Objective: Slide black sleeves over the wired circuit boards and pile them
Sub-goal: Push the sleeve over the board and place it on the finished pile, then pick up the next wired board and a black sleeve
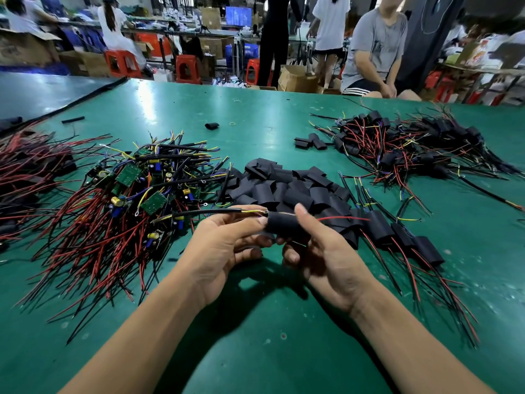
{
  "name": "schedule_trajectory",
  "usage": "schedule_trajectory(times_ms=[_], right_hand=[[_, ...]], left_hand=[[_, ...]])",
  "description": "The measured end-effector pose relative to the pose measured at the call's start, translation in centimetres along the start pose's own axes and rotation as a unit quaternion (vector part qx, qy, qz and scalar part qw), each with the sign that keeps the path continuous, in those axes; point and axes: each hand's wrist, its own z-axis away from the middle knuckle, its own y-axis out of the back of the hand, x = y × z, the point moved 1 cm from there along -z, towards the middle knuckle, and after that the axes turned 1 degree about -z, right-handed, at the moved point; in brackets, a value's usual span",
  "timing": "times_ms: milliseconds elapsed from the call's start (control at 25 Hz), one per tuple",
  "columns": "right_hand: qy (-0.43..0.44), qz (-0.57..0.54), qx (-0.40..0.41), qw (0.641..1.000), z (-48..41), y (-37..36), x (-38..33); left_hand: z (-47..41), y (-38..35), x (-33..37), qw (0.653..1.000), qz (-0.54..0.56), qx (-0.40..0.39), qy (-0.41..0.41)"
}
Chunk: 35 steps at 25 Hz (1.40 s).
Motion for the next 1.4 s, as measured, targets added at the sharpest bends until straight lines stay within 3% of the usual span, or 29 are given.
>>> schedule_trajectory(times_ms=[200,360,480,600,720,840,1000,1080,1200,1400], right_hand=[[-0.028,0.038,0.001,0.999,0.4,-0.3,-0.2],[-0.005,-0.071,0.086,0.994,-0.1,-0.3,-0.6],[0.042,-0.249,0.175,0.952,-0.4,1.5,-1.9],[0.075,-0.348,0.23,0.905,-0.2,4.2,-3.1],[0.094,-0.373,0.272,0.882,-0.2,5.8,-3.3],[0.091,-0.351,0.292,0.885,-0.3,6.2,-3.0],[0.09,-0.257,0.308,0.911,-0.5,5.6,-2.8],[0.09,-0.174,0.31,0.93,-0.7,5.0,-2.6],[0.103,-0.047,0.291,0.95,-1.0,4.2,-1.8],[0.138,0.152,0.236,0.95,-1.2,3.1,-0.3]], left_hand=[[-0.2,0.4,0.1,1.0,-0.002,-0.004,0.019],[-0.4,0.6,0.1,1.0,-0.014,-0.011,0.011],[-0.7,1.3,0.0,0.998,-0.056,0.02,-0.006],[-1.2,2.5,0.5,0.986,-0.135,0.083,-0.058],[-1.7,4.5,1.2,0.93,-0.285,0.18,-0.148],[-1.9,6.5,1.9,0.815,-0.462,0.281,-0.207],[-2.0,7.9,1.8,0.753,-0.581,0.266,-0.156],[-2.0,7.7,1.3,0.742,-0.609,0.25,-0.131],[-2.1,7.0,0.9,0.752,-0.603,0.234,-0.127],[-2.3,6.9,0.8,0.748,-0.631,0.171,-0.114]])
